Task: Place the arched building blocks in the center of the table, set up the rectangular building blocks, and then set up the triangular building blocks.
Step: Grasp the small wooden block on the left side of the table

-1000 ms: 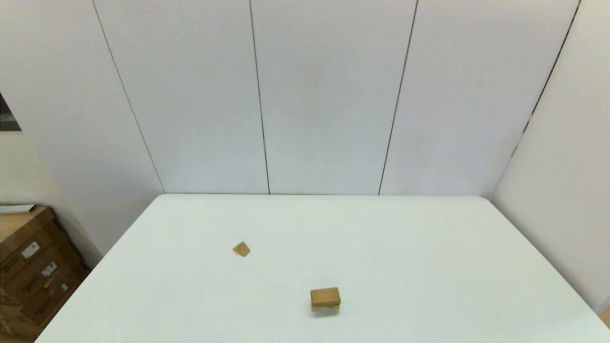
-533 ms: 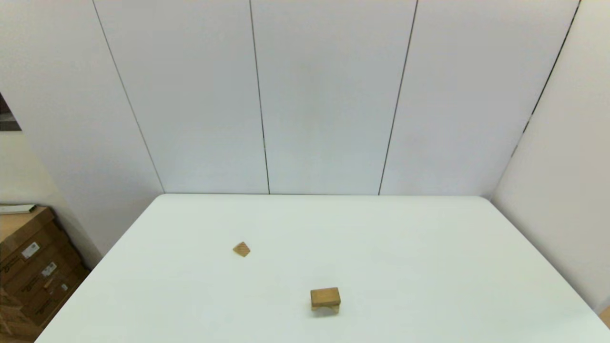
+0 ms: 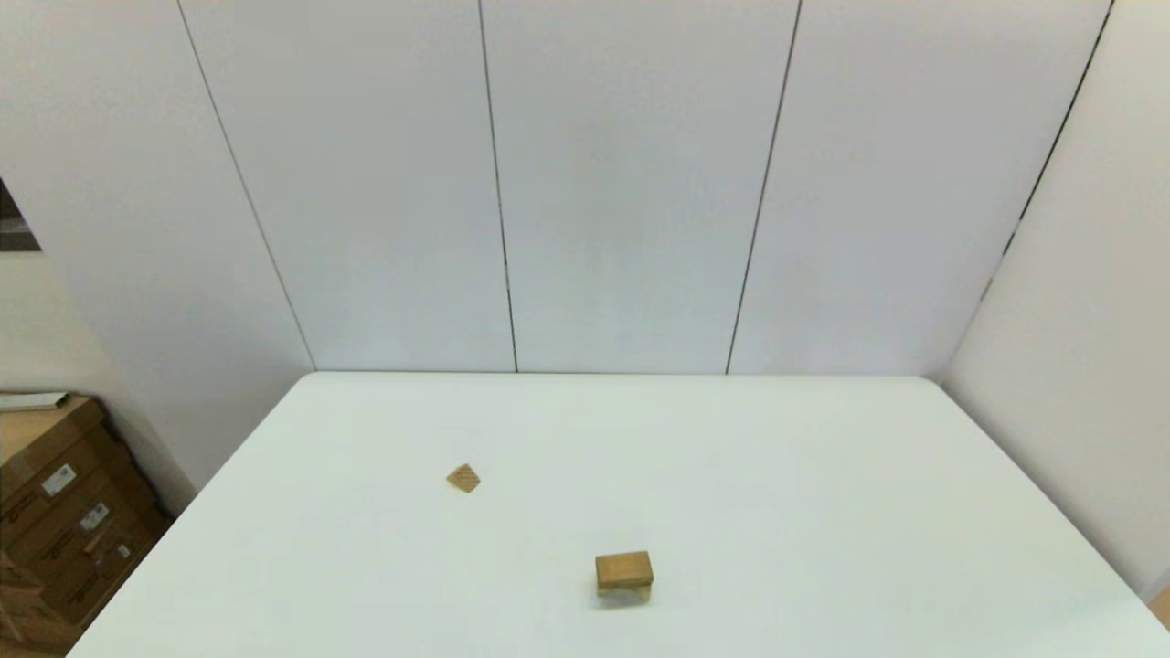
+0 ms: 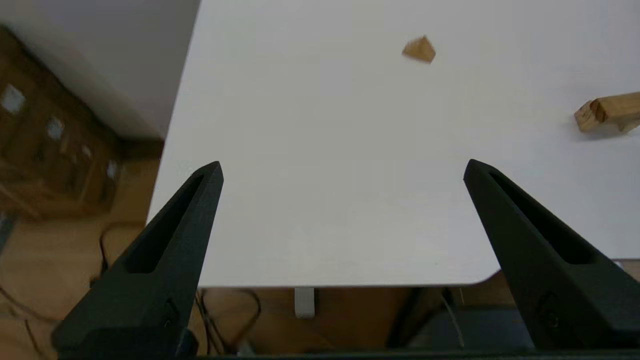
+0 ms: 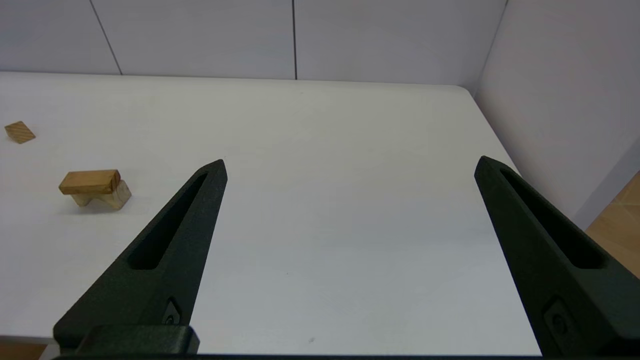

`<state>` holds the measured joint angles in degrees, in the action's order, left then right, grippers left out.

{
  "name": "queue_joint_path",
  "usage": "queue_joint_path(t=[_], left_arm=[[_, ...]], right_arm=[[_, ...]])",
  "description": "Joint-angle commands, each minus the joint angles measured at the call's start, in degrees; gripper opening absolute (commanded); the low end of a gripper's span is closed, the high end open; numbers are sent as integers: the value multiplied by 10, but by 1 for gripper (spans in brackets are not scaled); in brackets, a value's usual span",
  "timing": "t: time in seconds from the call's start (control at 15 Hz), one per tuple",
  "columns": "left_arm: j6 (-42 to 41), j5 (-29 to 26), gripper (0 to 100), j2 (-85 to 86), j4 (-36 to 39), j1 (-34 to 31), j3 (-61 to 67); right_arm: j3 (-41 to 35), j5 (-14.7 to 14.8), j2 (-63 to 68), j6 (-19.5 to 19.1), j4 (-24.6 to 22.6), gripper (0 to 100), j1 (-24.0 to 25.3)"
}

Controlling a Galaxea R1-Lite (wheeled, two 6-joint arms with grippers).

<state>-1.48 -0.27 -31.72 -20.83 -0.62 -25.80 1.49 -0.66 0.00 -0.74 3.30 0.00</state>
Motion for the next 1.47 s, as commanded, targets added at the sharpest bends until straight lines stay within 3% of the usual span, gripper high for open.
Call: queue_joint_path(t=[0.07, 0.4, 0.73, 1.07, 1.47], left_arm=[[156, 17, 100, -418, -4, -2, -202], [409, 107, 100, -666, -3, 56, -292], [551, 115, 100, -783, -5, 145, -355], [598, 113, 100, -868, -10, 171, -412], [598, 109, 100, -933, -25, 171, -469]], right_arm=[[0, 0, 0, 0, 0, 100, 0], [0, 0, 0, 0, 0, 100, 0], [0, 0, 0, 0, 0, 100, 0], [0, 0, 0, 0, 0, 100, 0], [0, 0, 0, 0, 0, 100, 0]])
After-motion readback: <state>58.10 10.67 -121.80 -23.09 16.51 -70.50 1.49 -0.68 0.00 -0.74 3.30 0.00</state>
